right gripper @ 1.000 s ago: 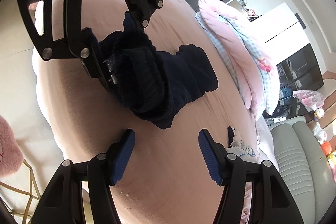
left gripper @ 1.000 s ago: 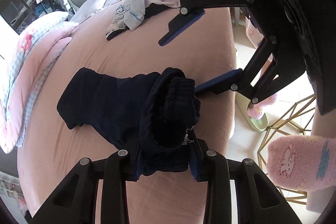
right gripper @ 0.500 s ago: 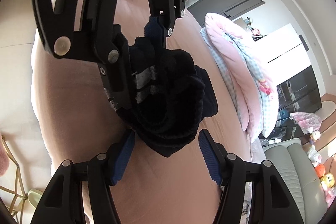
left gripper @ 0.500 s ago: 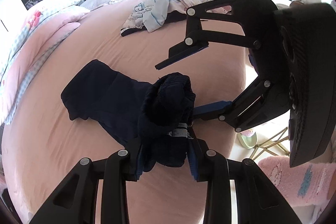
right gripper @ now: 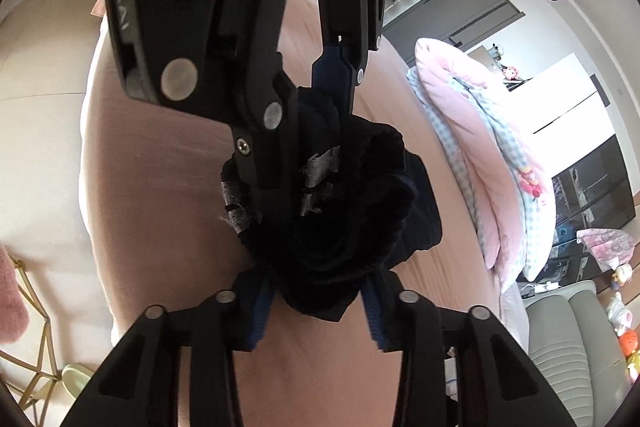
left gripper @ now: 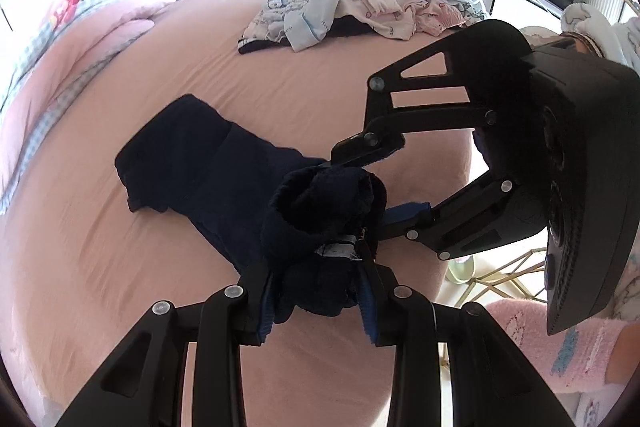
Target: Fold clothes
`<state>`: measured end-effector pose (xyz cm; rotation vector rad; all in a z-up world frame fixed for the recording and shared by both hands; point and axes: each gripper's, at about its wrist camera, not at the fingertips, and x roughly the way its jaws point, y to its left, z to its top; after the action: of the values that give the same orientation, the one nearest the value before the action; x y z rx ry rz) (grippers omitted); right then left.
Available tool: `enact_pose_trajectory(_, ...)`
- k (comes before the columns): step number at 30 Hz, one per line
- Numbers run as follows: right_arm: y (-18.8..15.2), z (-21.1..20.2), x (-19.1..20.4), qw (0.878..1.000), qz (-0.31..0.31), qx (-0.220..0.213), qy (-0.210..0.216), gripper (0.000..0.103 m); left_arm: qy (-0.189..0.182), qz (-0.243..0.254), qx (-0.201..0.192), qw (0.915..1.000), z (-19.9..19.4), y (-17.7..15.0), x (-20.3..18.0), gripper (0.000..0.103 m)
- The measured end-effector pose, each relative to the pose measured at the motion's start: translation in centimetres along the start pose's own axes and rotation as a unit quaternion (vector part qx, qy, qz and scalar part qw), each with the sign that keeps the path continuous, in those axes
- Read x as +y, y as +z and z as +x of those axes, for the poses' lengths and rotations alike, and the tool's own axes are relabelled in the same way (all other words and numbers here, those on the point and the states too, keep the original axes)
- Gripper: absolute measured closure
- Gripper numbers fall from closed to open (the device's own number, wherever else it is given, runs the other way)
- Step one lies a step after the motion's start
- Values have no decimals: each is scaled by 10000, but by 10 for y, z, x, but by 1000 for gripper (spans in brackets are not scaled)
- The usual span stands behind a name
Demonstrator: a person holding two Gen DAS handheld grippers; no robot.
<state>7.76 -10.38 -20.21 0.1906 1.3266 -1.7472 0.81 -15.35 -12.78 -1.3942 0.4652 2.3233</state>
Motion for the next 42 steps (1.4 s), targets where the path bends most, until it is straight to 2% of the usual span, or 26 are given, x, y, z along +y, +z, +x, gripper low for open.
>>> enact_pose_trajectory(3, 2, -2, -1, 9998, 178, 2, 127, 73, -21, -262, 138, 9996, 1, -4, 6, 71)
enact_pose_trajectory(5, 2, -2, -14, 9963, 700, 24, 490, 75, -85, -537, 173, 9984, -1, -7, 13, 68)
enact_pose_trajectory(7, 1, -1, -29, 9881, 1253, 14, 896, 76, -153, -795, 142, 9966, -5, -10, 21, 61)
enact_pose_trajectory(10, -3, 2, -45, 9765, 1800, 22, 1186, 76, -109, -1013, 144, 9947, -10, -16, 30, 51)
enact_pose_trajectory(12, -5, 1, -52, 9693, 2054, 8, 1352, 76, -48, -1105, 71, 9938, -15, -22, 34, 49)
enact_pose_trajectory(14, -4, 1, -57, 9634, 2219, -39, 1500, 76, -145, -1192, -40, 9928, -21, -29, 37, 48)
enact_pose_trajectory(18, -6, 1, -62, 9579, 2407, -49, 1564, 76, -211, -989, -16, 9949, -23, -38, 32, 48)
enact_pose_trajectory(21, -7, 5, -68, 9543, 2510, -53, 1620, 76, 219, -587, -111, 9980, -20, -44, 20, 48)
enact_pose_trajectory(24, -7, 7, -71, 9502, 2628, -81, 1671, 76, 685, -365, -248, 9967, -12, -47, 13, 48)
enact_pose_trajectory(29, -9, 10, -77, 9434, 2814, -44, 1755, 76, 578, -293, -529, 9965, -4, -43, 14, 48)
enact_pose_trajectory(33, -13, 7, -77, 9404, 2863, -25, 1832, 76, 557, -336, -591, 9961, 2, -36, 20, 48)
enact_pose_trajectory(38, -15, 12, -79, 9375, 2904, 37, 1918, 76, 96, -918, -427, 9948, 11, -30, 43, 48)
enact_pose_trajectory(42, -16, 14, -81, 9352, 2972, 38, 1924, 76, -177, -1309, -722, 9886, 7, -32, 55, 49)
